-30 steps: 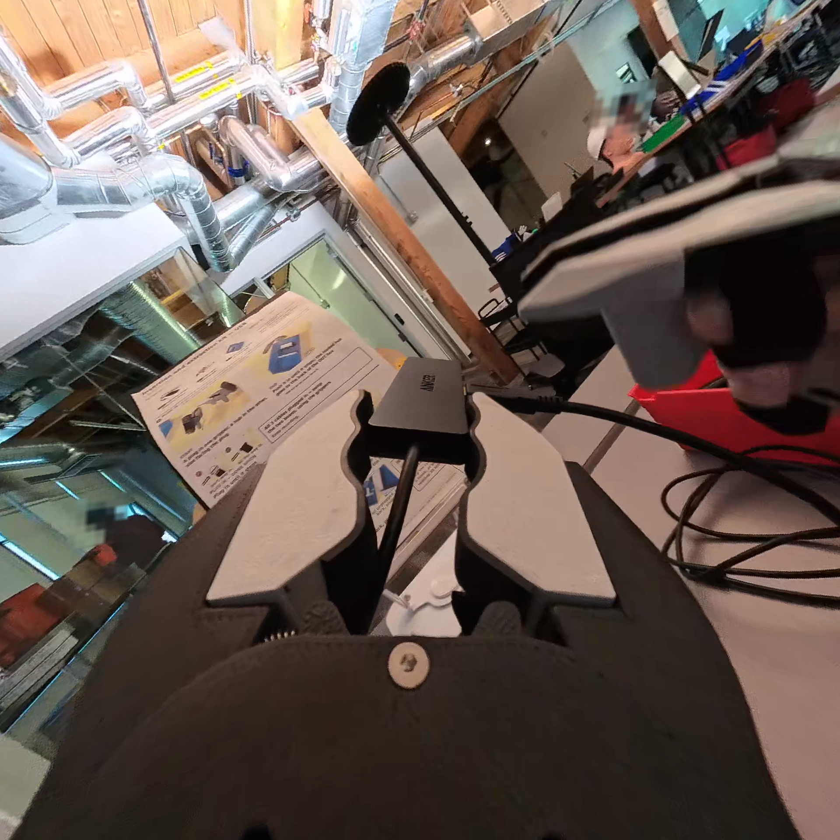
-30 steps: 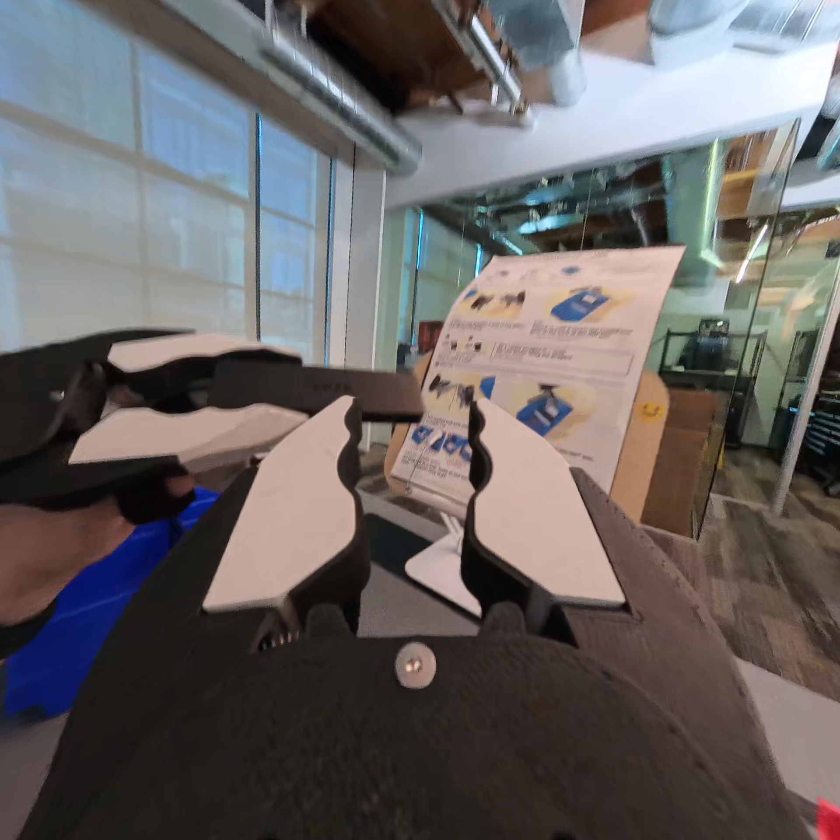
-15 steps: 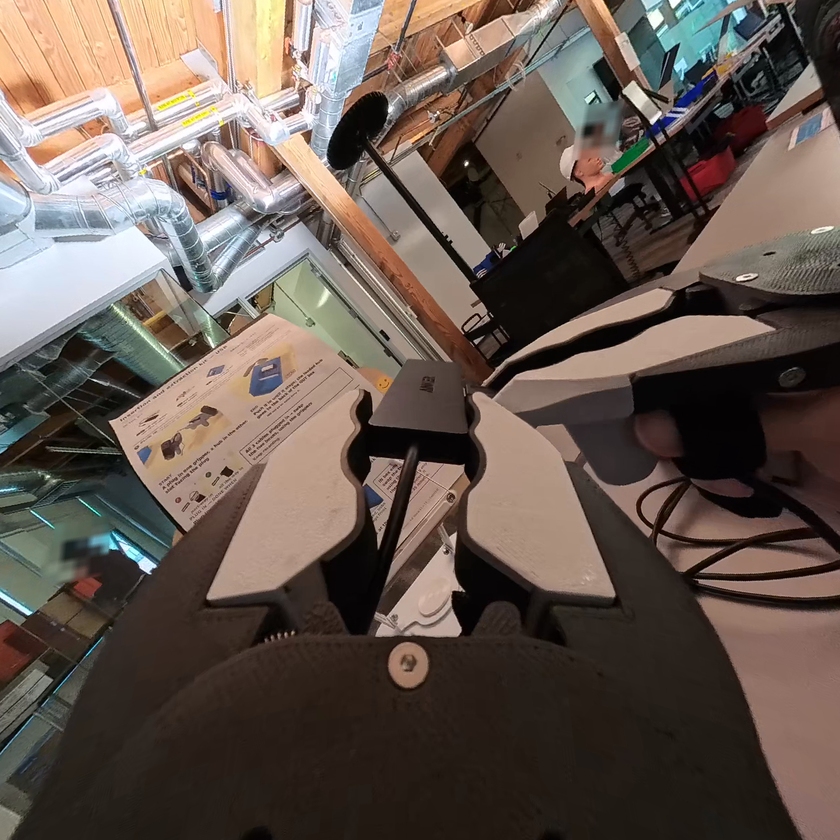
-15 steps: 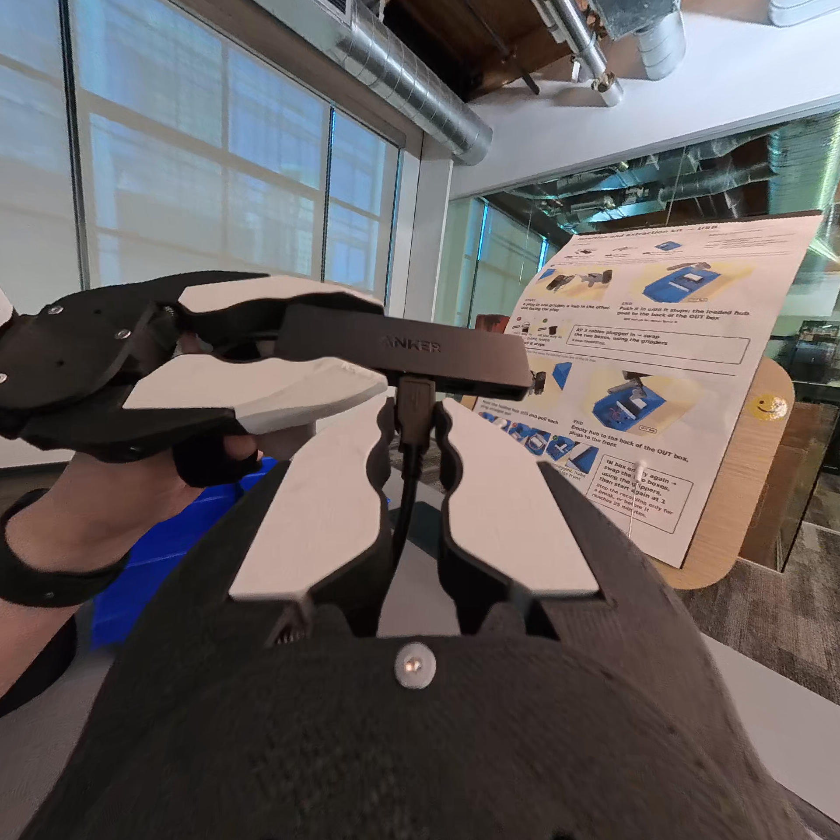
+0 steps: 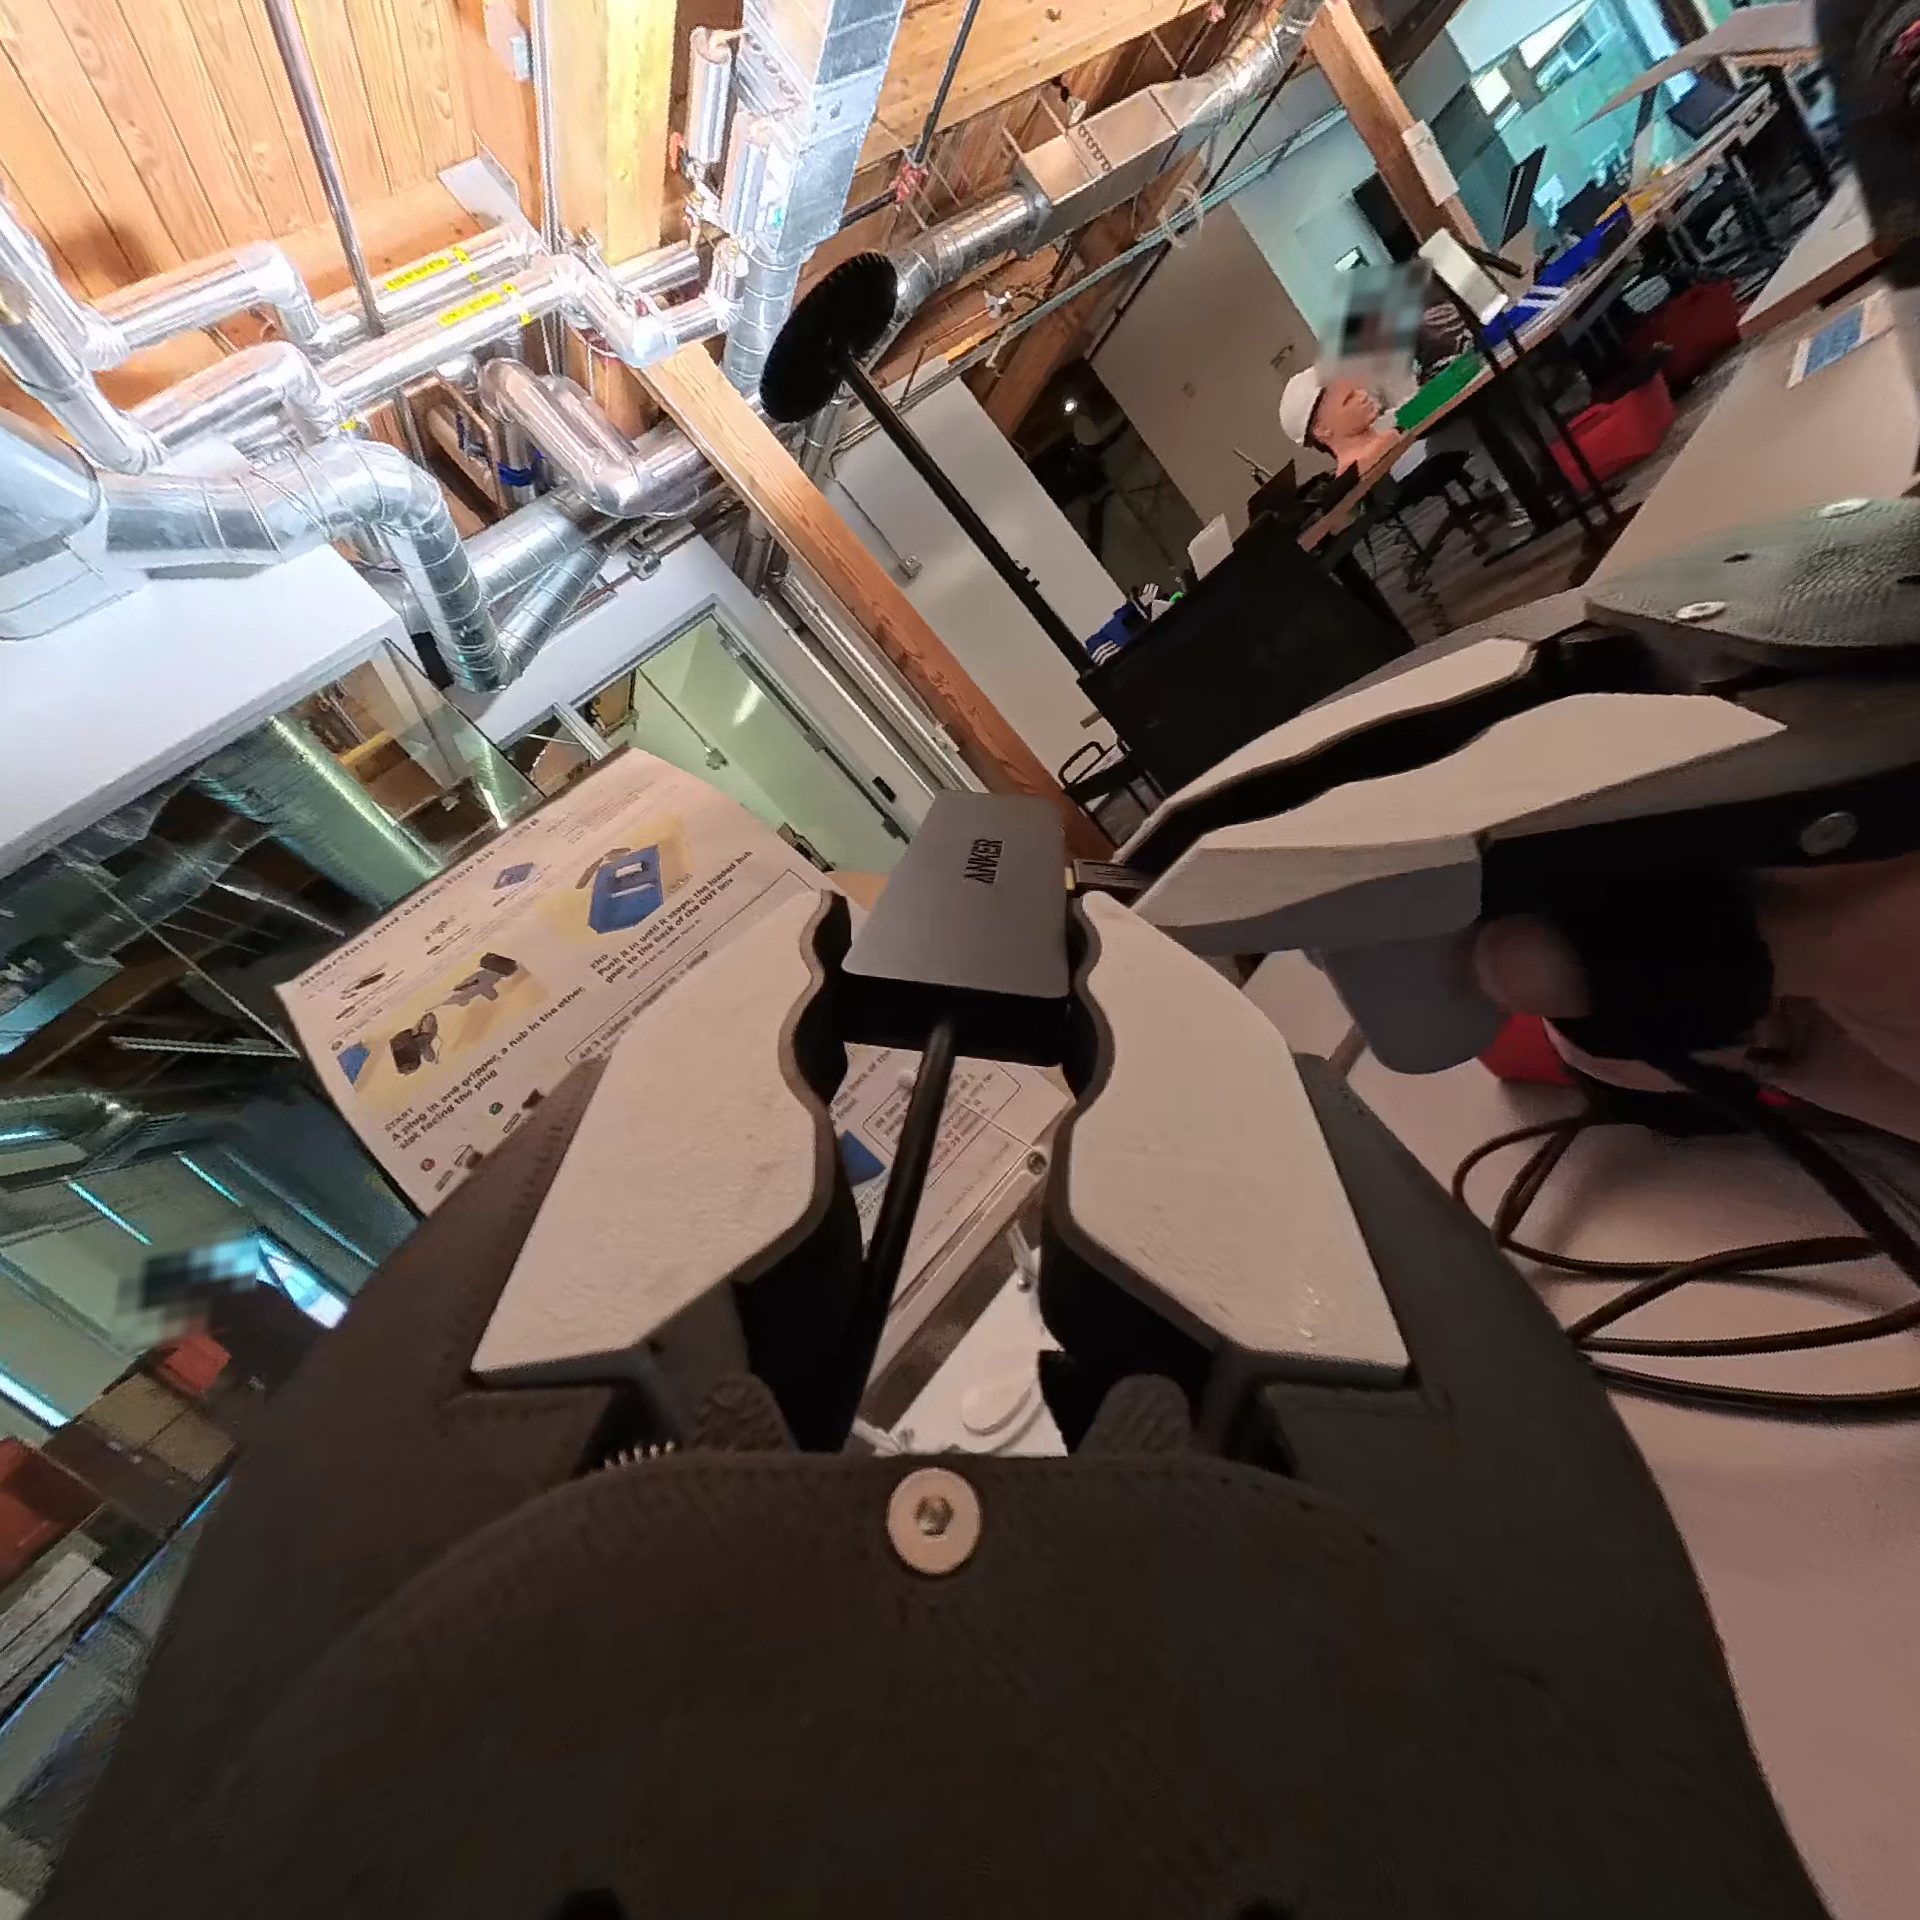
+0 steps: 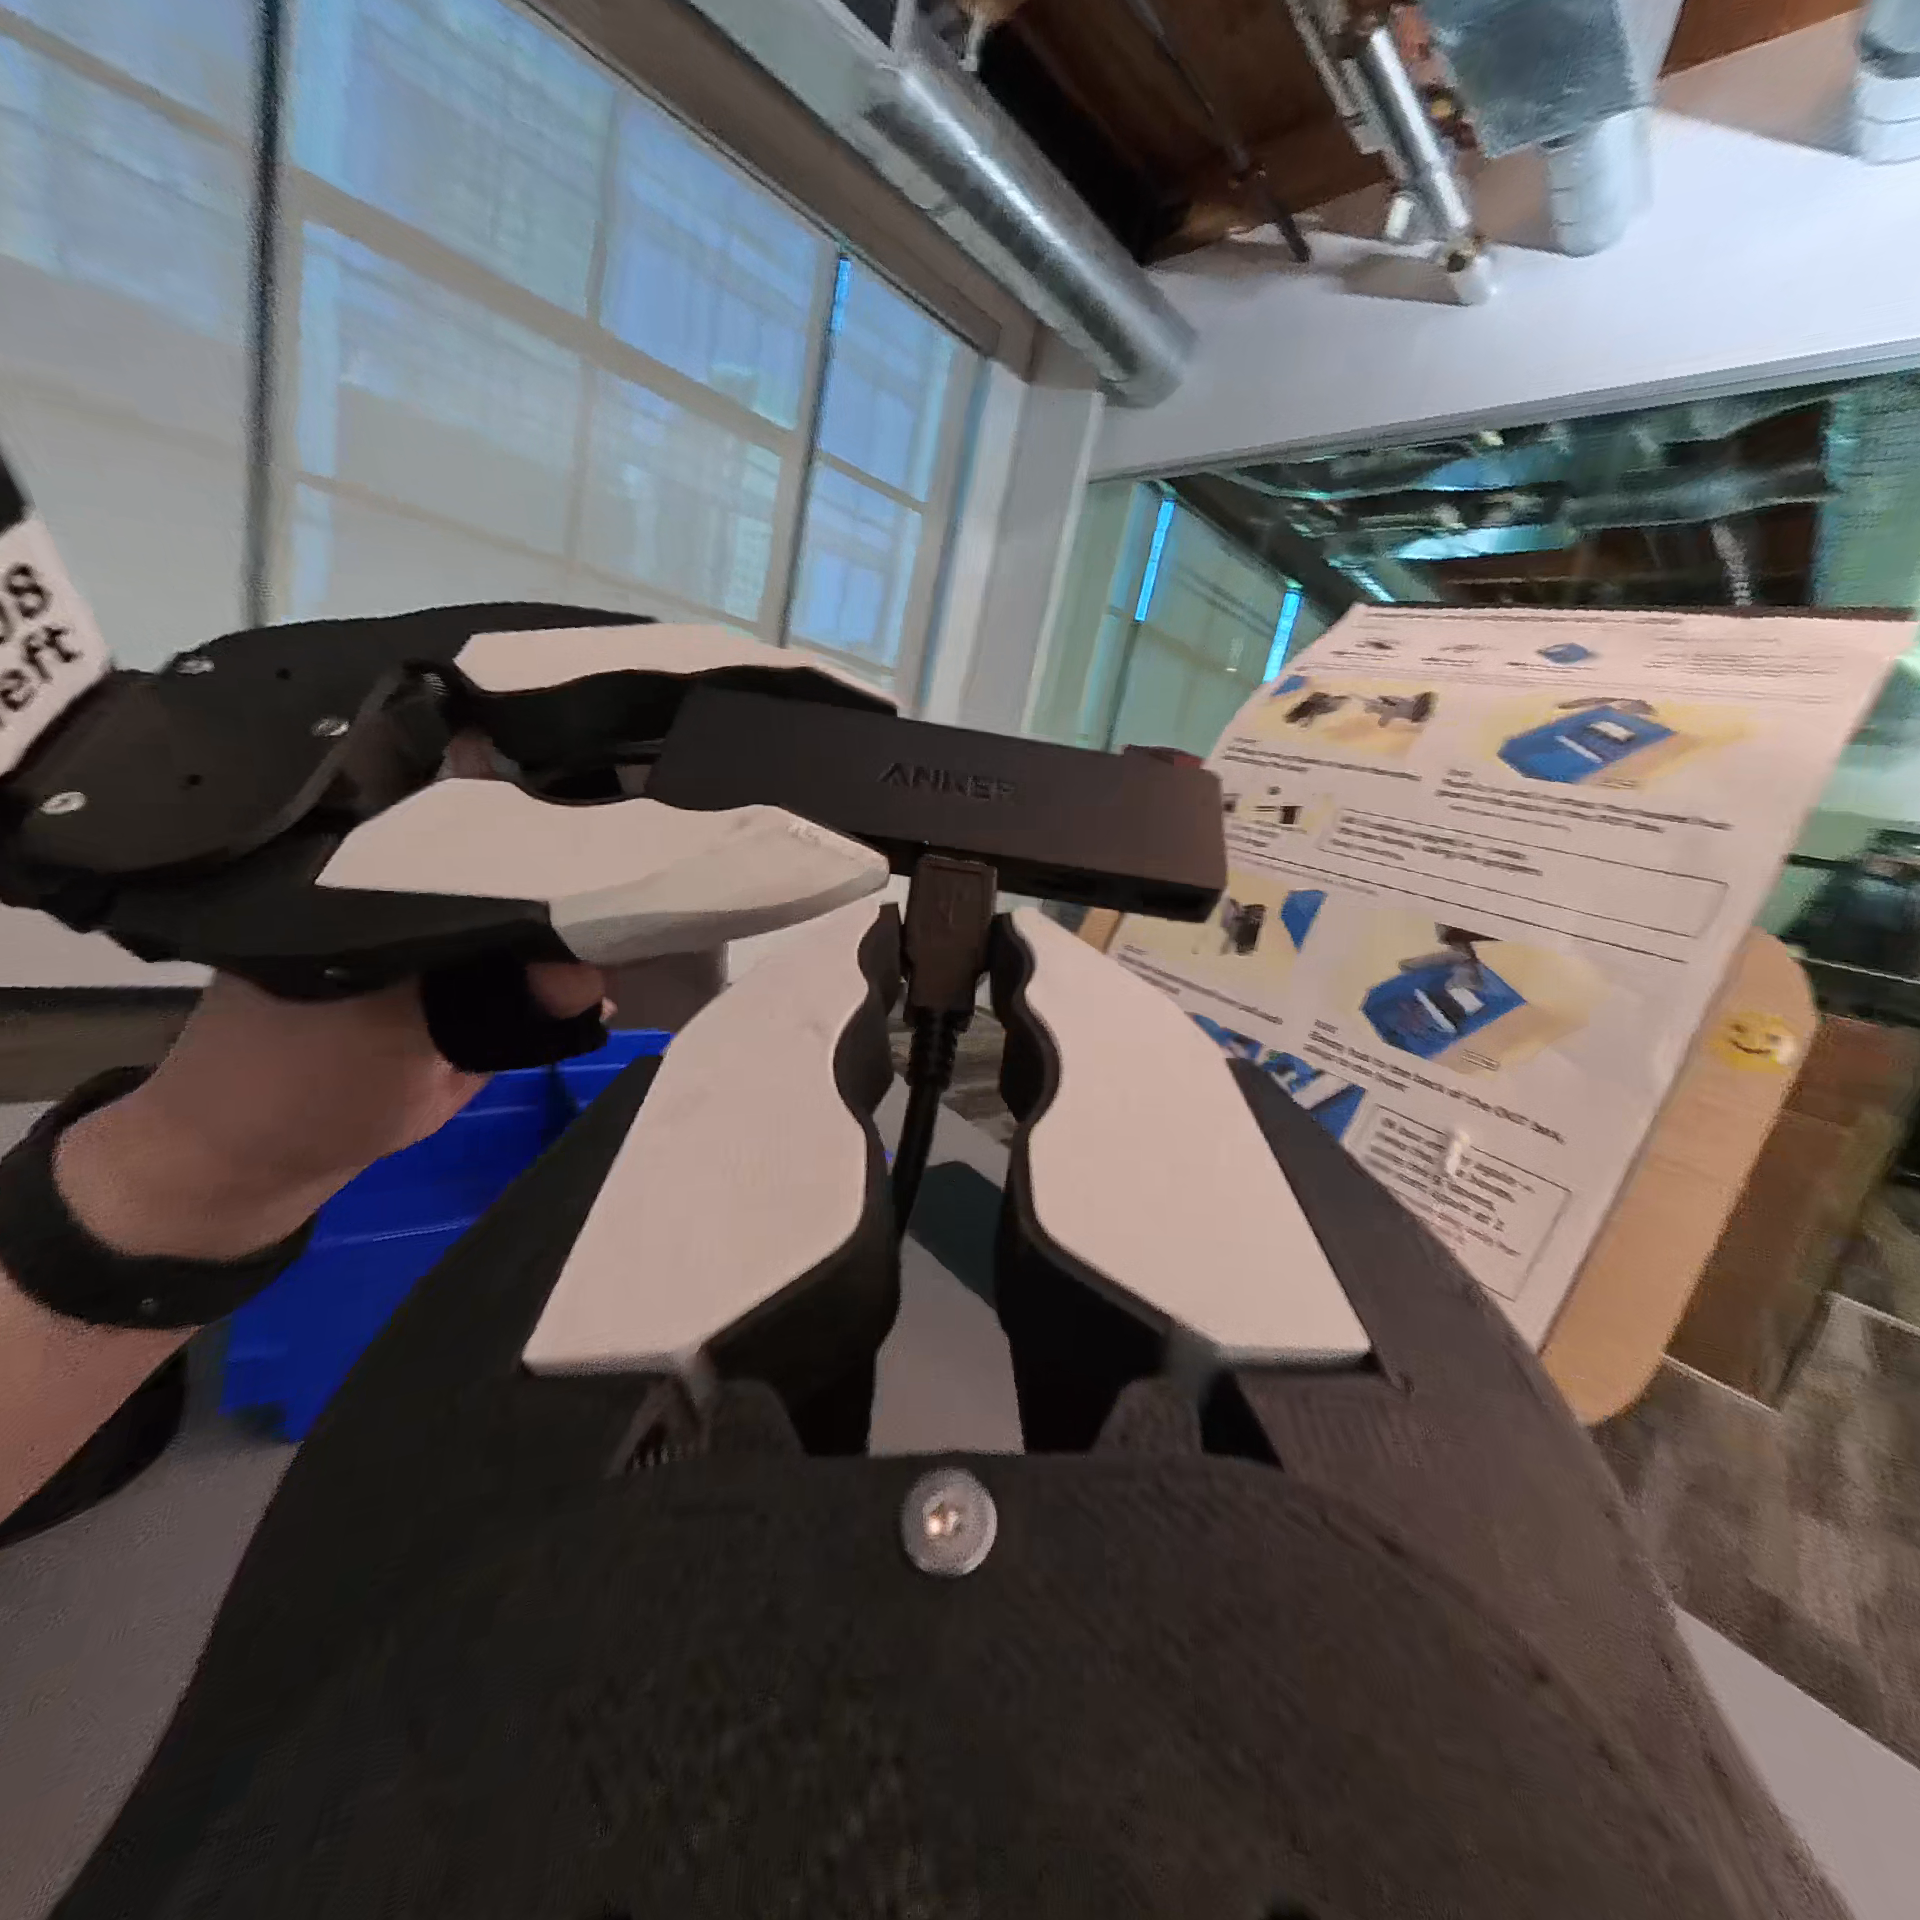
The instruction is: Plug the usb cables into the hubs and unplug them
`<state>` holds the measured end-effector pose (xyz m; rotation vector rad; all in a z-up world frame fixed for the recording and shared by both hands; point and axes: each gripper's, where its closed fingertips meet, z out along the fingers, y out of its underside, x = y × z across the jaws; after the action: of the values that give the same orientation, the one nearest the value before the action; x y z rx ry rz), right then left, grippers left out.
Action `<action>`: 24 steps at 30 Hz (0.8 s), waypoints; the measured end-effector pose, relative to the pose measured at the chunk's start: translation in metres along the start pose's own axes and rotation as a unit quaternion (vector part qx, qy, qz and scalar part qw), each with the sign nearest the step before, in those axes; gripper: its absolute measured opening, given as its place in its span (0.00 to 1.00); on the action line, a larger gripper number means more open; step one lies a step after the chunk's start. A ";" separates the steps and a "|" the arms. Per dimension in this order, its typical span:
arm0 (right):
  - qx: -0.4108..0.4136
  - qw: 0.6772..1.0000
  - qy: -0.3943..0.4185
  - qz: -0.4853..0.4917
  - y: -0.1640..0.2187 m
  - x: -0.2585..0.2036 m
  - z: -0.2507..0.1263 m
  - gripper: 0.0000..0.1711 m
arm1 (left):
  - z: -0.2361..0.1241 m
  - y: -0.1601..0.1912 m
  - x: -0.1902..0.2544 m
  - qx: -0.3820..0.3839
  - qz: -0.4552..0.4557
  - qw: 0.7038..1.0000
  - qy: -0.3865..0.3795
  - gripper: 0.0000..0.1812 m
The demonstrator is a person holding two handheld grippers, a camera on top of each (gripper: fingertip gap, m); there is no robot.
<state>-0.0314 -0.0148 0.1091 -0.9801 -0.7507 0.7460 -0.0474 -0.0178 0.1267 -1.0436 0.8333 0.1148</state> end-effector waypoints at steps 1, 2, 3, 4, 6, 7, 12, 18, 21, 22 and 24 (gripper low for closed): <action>0.007 1.000 -0.007 0.004 -0.002 0.000 -0.001 0.10 | 0.000 -0.001 0.000 0.004 0.001 1.000 -0.004 0.22; 0.008 1.000 0.007 0.005 -0.001 0.002 -0.001 0.10 | 0.002 0.000 0.000 0.000 0.006 1.000 -0.015 0.22; 0.003 1.000 0.031 0.002 0.002 0.005 0.000 0.10 | 0.004 0.002 0.000 -0.008 0.016 0.999 -0.027 0.22; -0.004 0.999 0.048 -0.003 0.004 0.006 0.000 0.10 | 0.006 0.004 0.000 -0.012 0.026 0.999 -0.034 0.22; -0.016 0.998 0.059 0.002 0.008 0.008 0.000 0.10 | 0.007 0.008 0.000 -0.020 0.015 0.999 -0.027 0.22; -0.022 0.998 0.060 0.004 0.009 0.009 0.001 0.10 | 0.008 0.010 0.000 -0.023 0.000 1.000 -0.019 0.22; -0.038 0.999 0.032 0.006 0.011 0.010 0.002 0.10 | 0.010 0.013 -0.001 -0.029 -0.001 0.999 -0.019 0.22; -0.004 0.999 0.000 0.051 0.013 0.011 0.001 0.10 | 0.011 0.016 0.000 -0.029 -0.041 0.999 -0.001 0.22; -0.025 1.000 0.002 0.014 0.015 0.012 0.002 0.10 | 0.012 0.018 -0.001 -0.040 -0.030 0.999 -0.004 0.22; -0.031 0.999 0.005 0.011 0.015 0.012 0.002 0.10 | 0.012 0.018 -0.001 -0.046 -0.018 0.999 -0.009 0.22; -0.059 0.997 0.022 0.048 0.020 0.014 0.004 0.10 | 0.013 0.020 -0.002 -0.061 0.023 0.997 -0.033 0.22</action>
<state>-0.0312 0.0059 0.0952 -1.1422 -0.7182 0.7683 -0.0504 0.0041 0.1162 -1.1297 0.7981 0.2404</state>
